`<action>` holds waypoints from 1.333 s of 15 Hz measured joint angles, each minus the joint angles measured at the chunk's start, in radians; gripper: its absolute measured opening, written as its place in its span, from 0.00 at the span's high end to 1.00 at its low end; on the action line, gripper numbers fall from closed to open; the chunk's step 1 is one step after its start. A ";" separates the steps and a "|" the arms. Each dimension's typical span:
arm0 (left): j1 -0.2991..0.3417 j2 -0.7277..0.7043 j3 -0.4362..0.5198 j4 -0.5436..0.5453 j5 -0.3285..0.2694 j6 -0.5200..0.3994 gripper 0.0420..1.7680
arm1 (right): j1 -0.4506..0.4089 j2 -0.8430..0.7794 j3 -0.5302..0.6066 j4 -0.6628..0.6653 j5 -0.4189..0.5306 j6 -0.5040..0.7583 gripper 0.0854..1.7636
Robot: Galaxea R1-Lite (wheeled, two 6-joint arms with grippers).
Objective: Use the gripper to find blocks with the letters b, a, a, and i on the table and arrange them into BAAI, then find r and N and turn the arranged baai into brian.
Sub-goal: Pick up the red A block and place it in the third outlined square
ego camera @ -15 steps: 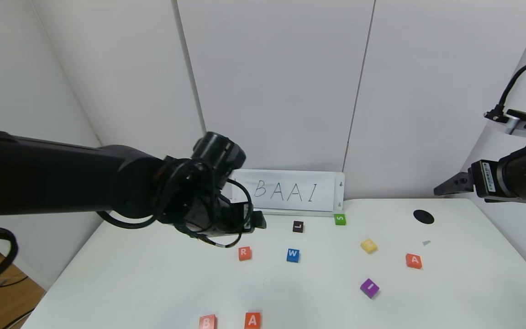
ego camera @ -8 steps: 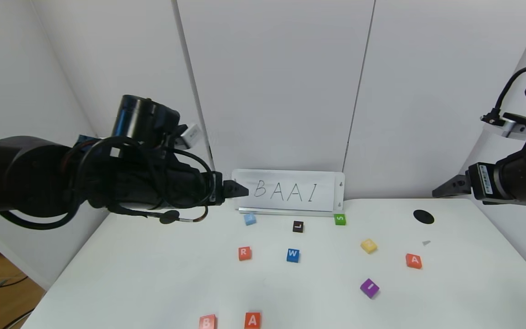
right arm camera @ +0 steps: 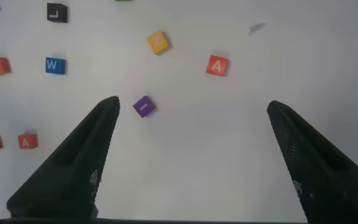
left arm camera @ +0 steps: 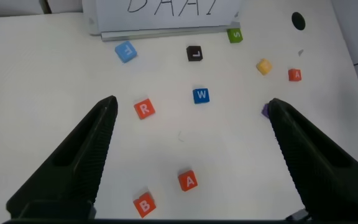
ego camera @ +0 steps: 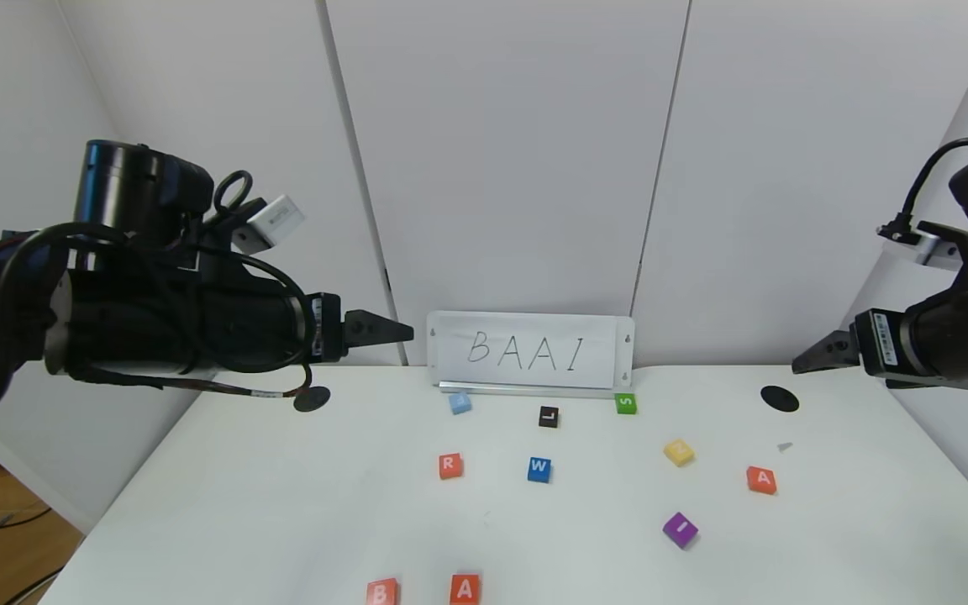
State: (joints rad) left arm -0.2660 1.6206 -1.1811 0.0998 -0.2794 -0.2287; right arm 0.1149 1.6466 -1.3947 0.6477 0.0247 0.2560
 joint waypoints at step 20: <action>0.031 -0.121 0.041 0.041 -0.052 0.067 0.03 | -0.014 0.251 0.108 -0.005 -0.069 0.199 0.03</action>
State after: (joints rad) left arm -0.2351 1.4994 -1.1400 0.1413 -0.3315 -0.1619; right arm 0.1009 1.8974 -1.2868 0.6426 -0.0438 0.4551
